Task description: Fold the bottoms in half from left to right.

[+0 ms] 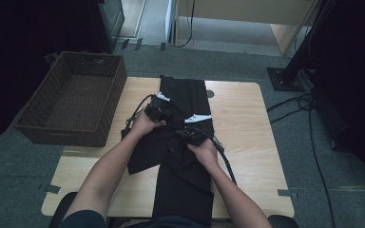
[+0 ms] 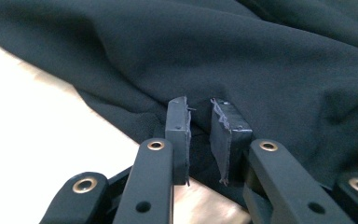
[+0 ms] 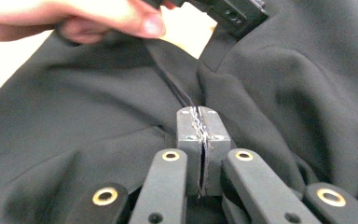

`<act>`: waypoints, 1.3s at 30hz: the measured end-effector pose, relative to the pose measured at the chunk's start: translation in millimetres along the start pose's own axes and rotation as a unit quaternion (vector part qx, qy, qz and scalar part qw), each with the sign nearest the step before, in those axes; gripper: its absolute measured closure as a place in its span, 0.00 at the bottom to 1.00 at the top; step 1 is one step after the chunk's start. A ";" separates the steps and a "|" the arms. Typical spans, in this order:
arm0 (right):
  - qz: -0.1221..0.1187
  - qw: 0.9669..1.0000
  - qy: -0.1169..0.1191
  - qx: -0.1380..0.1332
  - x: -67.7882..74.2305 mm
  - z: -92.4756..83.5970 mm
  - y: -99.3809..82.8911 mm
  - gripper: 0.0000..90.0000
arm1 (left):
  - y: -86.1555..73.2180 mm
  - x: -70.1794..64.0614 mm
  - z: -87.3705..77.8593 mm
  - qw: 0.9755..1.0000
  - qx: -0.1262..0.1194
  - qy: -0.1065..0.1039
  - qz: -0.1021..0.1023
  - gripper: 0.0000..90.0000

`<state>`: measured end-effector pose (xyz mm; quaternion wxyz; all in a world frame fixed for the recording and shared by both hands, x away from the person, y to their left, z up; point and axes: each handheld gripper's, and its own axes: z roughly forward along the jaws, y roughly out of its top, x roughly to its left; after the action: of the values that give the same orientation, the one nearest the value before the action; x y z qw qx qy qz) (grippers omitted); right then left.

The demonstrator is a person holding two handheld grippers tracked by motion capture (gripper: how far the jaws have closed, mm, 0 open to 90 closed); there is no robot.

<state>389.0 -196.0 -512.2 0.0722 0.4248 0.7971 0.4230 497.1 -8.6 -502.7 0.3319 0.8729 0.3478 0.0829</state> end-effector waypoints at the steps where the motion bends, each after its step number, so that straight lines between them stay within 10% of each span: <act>1: -0.008 1.000 0.005 -0.001 2.2 -7.2 0.5 0.99 | -0.5 1.9 -1.1 1.000 0.002 0.006 -0.001 0.86; 4: -0.035 0.999 0.005 -0.013 6.8 -34.0 -4.7 0.99 | -2.8 11.0 -4.6 1.000 0.002 0.018 -0.011 0.86; 12: -0.019 0.999 -0.027 -0.019 -19.7 -80.9 -34.0 0.98 | -6.2 25.1 -7.9 0.998 -0.006 0.054 -0.028 0.86; 16: -0.010 0.998 -0.033 0.048 -34.4 -70.7 -45.5 0.97 | -4.4 23.0 -6.3 0.998 -0.009 0.056 -0.040 0.83; 32: -0.015 0.999 -0.029 -0.029 -24.8 -64.3 -19.1 0.68 | -10.7 -8.5 -4.9 1.000 -0.013 -0.011 -0.013 0.81; 39: 0.006 0.999 -0.017 -0.042 -25.0 -19.3 12.3 0.56 | -13.5 -8.1 -5.6 1.000 -0.019 -0.014 -0.020 0.81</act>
<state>403.1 -222.7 -497.0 0.1008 0.4330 0.7747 0.4496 481.5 -3.8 -506.4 0.3552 0.8602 0.3588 0.0711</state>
